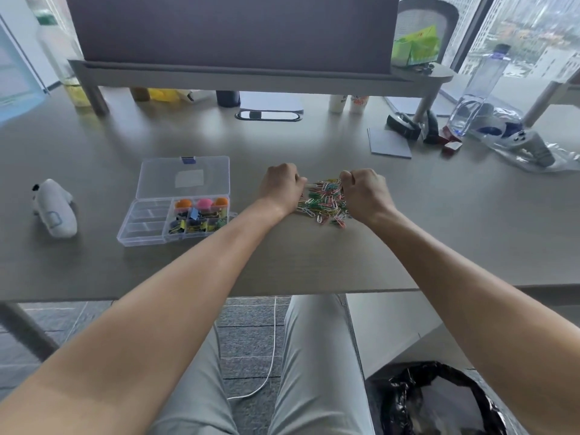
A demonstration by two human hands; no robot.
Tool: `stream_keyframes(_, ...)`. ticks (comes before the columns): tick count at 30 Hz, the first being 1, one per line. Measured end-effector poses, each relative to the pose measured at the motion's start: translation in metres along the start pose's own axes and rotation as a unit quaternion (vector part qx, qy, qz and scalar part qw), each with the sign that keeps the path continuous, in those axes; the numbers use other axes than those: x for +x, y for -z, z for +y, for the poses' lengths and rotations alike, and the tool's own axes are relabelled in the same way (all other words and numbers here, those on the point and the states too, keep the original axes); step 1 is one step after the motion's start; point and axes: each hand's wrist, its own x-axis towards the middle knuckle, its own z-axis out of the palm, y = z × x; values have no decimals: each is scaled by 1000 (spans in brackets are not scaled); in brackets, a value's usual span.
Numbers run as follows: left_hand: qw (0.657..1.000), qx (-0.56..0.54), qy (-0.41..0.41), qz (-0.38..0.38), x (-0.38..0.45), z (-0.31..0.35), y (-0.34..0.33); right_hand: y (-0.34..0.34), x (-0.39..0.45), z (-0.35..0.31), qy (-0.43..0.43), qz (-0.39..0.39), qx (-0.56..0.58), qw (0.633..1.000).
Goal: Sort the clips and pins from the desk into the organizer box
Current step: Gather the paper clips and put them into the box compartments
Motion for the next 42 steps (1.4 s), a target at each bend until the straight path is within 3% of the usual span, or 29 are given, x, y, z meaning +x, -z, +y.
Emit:
stream_keyframes(8, 1000, -25, 7, 6, -12, -4, 23, 0, -13, -10, -45, -7, 23, 999)
stream_keyframes(19, 997, -48, 43, 40, -26, -22, 72, -8, -23, -75, 18, -26, 44, 999)
stream_keyframes(32, 987, 4, 110, 113, -57, -140, 165, -86, -42, -189, 110, -106, 75, 985)
stream_keyframes(42, 984, 98, 132, 67, -60, -182, 171, -134, -49, -235, 128, -146, 103, 976)
